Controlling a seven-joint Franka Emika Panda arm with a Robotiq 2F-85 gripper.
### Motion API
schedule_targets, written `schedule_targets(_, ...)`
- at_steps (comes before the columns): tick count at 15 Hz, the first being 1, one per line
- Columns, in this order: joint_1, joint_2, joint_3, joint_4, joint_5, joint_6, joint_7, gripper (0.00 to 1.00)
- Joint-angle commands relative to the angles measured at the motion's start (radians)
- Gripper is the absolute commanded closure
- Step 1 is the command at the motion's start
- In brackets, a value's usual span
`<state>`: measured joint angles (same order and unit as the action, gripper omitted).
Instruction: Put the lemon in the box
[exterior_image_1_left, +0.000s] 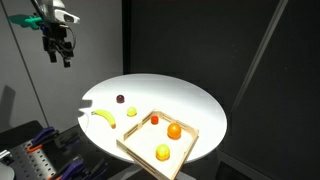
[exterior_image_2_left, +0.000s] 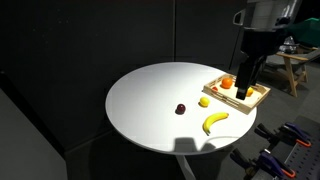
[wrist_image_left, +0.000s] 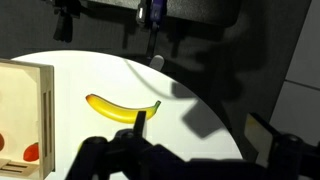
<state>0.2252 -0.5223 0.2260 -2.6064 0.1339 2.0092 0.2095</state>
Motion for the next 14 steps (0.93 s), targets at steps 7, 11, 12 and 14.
schedule_targets(7, -0.053, 0.231, -0.040, 0.106, 0.005, 0.185, -0.009, 0.00)
schedule_targets(11, -0.077, 0.335, -0.047, 0.144, -0.006, 0.228, 0.003, 0.00)
schedule_targets(12, -0.081, 0.359, -0.048, 0.150, -0.008, 0.235, 0.004, 0.00)
schedule_targets(14, -0.086, 0.402, -0.054, 0.161, -0.008, 0.247, 0.002, 0.00)
